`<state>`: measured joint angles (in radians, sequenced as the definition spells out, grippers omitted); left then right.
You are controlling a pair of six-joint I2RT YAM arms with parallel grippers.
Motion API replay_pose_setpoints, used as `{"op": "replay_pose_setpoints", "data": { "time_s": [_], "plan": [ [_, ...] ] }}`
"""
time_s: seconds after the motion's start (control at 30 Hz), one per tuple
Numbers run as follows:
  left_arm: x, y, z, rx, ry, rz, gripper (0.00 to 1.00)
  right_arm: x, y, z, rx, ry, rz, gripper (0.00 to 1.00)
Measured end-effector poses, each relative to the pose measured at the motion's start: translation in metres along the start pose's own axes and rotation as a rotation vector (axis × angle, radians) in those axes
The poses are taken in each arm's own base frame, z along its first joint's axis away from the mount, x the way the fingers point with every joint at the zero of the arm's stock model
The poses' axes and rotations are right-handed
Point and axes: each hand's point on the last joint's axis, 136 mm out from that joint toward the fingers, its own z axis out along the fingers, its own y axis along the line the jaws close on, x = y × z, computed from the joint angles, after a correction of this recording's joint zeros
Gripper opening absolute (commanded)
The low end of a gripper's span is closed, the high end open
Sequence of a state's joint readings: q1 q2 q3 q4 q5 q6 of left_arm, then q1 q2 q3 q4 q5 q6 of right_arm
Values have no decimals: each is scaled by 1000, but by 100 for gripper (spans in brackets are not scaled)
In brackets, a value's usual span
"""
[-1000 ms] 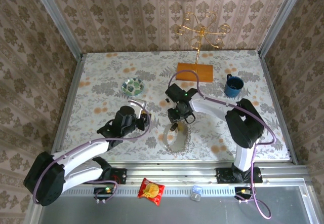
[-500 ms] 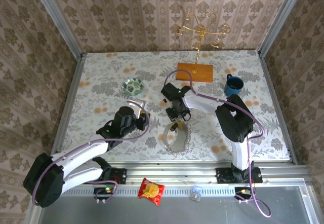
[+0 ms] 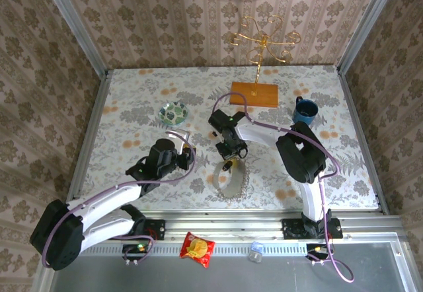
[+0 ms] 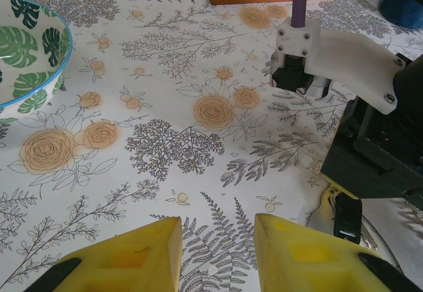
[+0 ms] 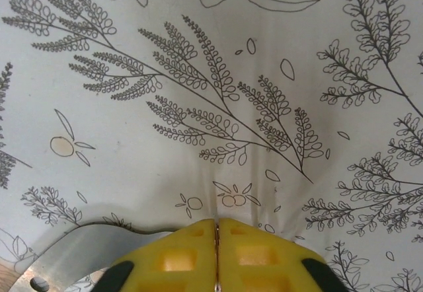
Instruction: Put the keys on the keyring
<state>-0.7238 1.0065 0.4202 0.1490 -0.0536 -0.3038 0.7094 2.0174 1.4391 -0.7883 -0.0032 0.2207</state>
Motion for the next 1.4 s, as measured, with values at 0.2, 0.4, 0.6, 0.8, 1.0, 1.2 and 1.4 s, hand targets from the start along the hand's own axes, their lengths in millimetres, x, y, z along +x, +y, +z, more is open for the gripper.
{"op": "replay_pose_setpoints", "data": {
  "time_s": [0.2, 0.4, 0.6, 0.8, 1.0, 1.2, 1.4],
  "plan": [
    [0, 0, -1, 0, 1, 5, 34, 0, 1, -3, -1, -3, -17, 0],
    [-6, 0, -11, 8, -21, 61, 34, 3, 7, -50, -57, -135, -88, 0],
    [-20, -3, -21, 75, -66, 151, 35, 5, 24, -119, -174, -390, -238, 0],
    [-44, -3, -28, 169, -134, 234, 35, 10, 37, -142, -319, -558, -365, 0],
    [-54, -39, -36, 381, -187, 405, 30, 12, 51, -143, -446, -640, -474, 0],
    [-38, -62, -36, 551, -165, 491, 22, 14, 62, -158, -535, -717, -563, 0],
    [-27, -78, -32, 681, -144, 519, 22, 17, 70, -165, -589, -738, -612, 0]
  ]
}}
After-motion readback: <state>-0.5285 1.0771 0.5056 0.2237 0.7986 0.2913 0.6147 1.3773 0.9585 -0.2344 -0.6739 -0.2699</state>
